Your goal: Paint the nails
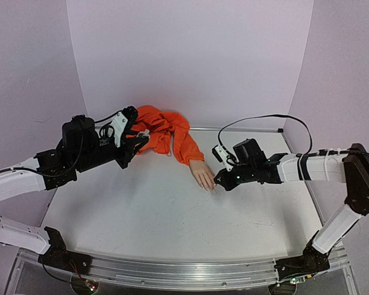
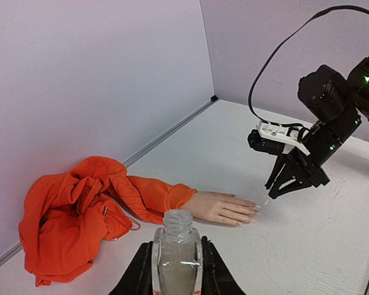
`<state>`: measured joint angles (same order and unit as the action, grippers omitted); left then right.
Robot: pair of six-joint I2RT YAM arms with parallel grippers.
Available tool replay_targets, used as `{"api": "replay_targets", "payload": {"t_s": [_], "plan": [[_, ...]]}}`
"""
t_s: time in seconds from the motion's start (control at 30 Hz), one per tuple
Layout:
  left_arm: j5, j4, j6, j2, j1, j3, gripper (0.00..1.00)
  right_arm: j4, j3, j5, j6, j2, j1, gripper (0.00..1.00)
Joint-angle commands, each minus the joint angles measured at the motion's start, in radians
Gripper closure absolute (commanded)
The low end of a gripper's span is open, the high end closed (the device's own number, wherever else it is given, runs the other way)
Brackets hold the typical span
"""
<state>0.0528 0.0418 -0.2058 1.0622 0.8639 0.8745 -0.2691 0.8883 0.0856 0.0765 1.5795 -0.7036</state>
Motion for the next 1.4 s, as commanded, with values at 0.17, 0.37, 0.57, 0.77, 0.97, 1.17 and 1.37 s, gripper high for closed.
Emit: {"api": "replay_targets", "payload": {"t_s": [0.17,0.37,0.57,0.77,0.97,1.17,1.37], "plan": [[0.059,0.031,-0.087,0.023,-0.021,0.064,1.0,-0.066,0.026,-0.023,-0.038,0.071,0.009,1.0],[0.058,0.052,-0.1,0.035,-0.051,0.054,1.0,-0.058,0.014,-0.042,-0.034,0.069,0.008,1.0],[0.042,0.065,-0.098,0.053,-0.071,0.049,1.0,-0.056,0.007,-0.059,-0.028,0.085,0.008,1.0],[0.018,0.072,-0.085,0.059,-0.074,0.038,1.0,-0.066,0.018,-0.059,-0.02,0.106,0.009,1.0],[0.024,0.076,-0.08,0.044,-0.075,0.023,1.0,-0.074,0.037,-0.049,-0.016,0.132,0.008,1.0],[0.025,0.078,-0.09,0.037,-0.075,0.015,1.0,-0.087,0.046,-0.041,-0.006,0.151,0.008,1.0],[0.022,0.081,-0.091,0.037,-0.077,0.015,1.0,-0.095,0.044,-0.048,-0.008,0.144,0.008,1.0]]}}
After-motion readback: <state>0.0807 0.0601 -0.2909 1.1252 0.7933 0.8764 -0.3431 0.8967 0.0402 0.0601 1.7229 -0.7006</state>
